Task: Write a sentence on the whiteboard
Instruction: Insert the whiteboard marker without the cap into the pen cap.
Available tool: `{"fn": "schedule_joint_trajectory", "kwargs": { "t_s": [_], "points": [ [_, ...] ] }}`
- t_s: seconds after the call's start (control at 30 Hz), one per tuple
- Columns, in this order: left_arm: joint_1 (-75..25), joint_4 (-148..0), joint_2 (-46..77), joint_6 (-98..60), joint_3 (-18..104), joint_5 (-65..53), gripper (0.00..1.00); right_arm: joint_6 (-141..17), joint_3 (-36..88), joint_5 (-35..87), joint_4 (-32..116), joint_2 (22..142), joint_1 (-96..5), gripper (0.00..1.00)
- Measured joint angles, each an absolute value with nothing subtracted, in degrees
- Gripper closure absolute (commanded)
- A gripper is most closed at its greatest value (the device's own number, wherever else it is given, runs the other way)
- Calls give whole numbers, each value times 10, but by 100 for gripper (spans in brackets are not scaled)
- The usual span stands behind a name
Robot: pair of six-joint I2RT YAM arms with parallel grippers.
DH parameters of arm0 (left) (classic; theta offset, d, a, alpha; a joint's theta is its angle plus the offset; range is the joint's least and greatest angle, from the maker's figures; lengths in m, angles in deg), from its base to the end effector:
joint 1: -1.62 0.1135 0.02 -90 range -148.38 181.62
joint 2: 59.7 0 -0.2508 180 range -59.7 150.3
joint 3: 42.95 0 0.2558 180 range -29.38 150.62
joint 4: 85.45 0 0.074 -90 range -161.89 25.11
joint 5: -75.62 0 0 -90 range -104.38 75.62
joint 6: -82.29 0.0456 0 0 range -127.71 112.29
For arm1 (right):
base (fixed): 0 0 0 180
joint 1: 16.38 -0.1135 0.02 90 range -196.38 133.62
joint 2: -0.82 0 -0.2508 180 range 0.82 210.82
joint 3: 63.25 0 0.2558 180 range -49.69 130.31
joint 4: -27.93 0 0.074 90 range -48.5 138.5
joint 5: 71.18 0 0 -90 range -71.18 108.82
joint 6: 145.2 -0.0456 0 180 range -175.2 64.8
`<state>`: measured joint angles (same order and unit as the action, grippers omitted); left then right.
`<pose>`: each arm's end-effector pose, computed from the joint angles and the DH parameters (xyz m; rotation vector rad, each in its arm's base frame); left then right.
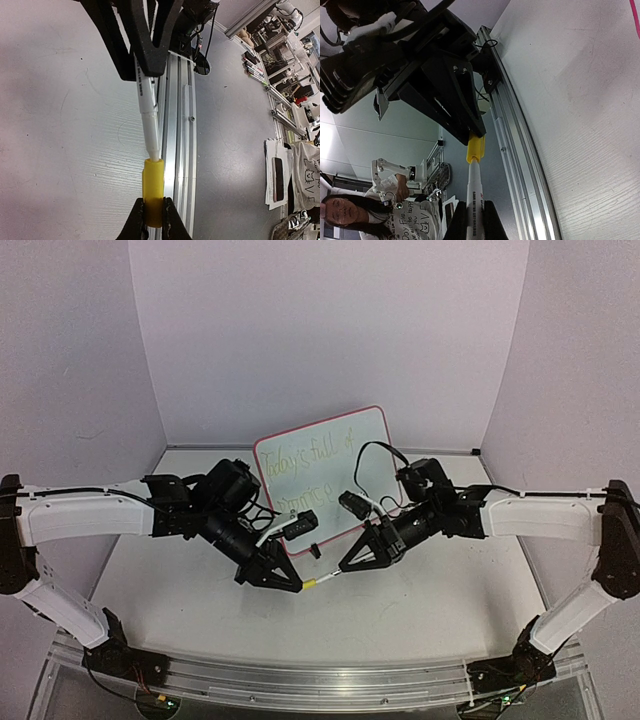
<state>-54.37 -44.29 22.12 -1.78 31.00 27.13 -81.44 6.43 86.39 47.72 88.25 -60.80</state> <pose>0.1476 -0.2727 0.2451 1.5948 1.9681 -1.2577 0.2025 0.2575 0.2304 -1.1244 2.1753 1.9320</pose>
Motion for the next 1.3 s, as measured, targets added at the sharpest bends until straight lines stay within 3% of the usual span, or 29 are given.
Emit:
{"fn": "schedule_joint_trajectory", "kwargs": {
  "t_s": [1.3],
  "points": [
    [-543, -474, 212, -112, 297, 291, 100, -885, 76, 844, 407, 909, -647, 100]
  ]
}}
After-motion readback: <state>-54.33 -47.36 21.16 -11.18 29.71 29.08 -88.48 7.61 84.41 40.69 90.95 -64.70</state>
